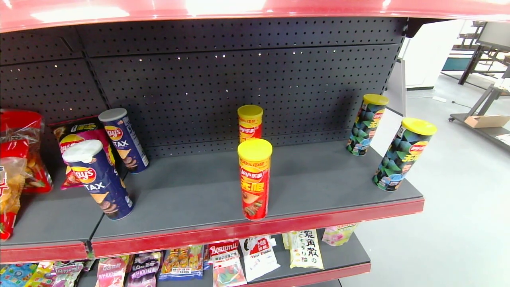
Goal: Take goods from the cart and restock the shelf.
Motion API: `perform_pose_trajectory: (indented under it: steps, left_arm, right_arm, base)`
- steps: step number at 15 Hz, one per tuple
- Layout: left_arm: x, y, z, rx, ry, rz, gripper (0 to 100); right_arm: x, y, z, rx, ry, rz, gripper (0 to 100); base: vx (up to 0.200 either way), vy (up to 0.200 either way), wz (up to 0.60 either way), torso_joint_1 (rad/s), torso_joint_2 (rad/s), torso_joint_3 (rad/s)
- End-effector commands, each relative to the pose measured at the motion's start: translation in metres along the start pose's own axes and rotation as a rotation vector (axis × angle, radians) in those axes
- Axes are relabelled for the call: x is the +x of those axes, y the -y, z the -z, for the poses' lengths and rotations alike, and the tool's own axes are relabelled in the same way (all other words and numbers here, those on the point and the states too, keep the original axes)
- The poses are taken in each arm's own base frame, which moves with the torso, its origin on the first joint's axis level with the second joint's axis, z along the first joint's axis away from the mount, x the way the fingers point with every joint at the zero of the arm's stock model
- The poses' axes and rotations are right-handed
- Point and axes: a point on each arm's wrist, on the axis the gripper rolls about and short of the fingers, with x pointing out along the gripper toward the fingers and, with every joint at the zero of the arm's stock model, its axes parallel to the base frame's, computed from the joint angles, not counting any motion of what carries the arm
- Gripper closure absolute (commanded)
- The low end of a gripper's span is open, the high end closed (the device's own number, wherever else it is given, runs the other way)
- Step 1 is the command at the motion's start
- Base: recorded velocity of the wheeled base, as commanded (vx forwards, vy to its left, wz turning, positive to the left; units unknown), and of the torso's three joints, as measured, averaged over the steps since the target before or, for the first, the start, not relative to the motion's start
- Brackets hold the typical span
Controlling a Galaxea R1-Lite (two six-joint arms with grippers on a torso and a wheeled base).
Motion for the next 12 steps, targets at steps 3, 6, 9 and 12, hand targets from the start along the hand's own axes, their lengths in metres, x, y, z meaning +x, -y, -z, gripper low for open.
perform_pose_trajectory:
  steps: [3,6,9,12]
  left_arm:
    - [0.0003,0.0003,-0.0009,0.001,-0.003,0.007,0]
    - [0.0002,0.0003,-0.0008,0.0,-0.001,0.007,0]
    - [-0.0002,0.0002,-0.0007,0.0,0.002,0.009,0]
    - [-0.0005,0.0002,-0.0016,0.001,0.005,0.009,0]
  right_arm:
    - [0.0002,0.0,0.0,-0.001,-0.003,0.0,0]
    - [0.0002,0.0001,0.0,-0.001,-0.003,-0.001,0]
    - [0.0002,0.0001,0.0,-0.001,-0.003,-0.001,0]
    - [0.0001,0.0,-0.0004,-0.001,-0.001,-0.003,0]
  base:
    - [0.0,0.0,0.0,0.0,0.0,0.0]
    - [0.0,0.0,0.0,0.0,0.0,0.0]
    - [0.0,0.0,0.0,0.0,0.0,0.0]
    - [0.0,0.0,0.6,0.004,0.0,0.004]
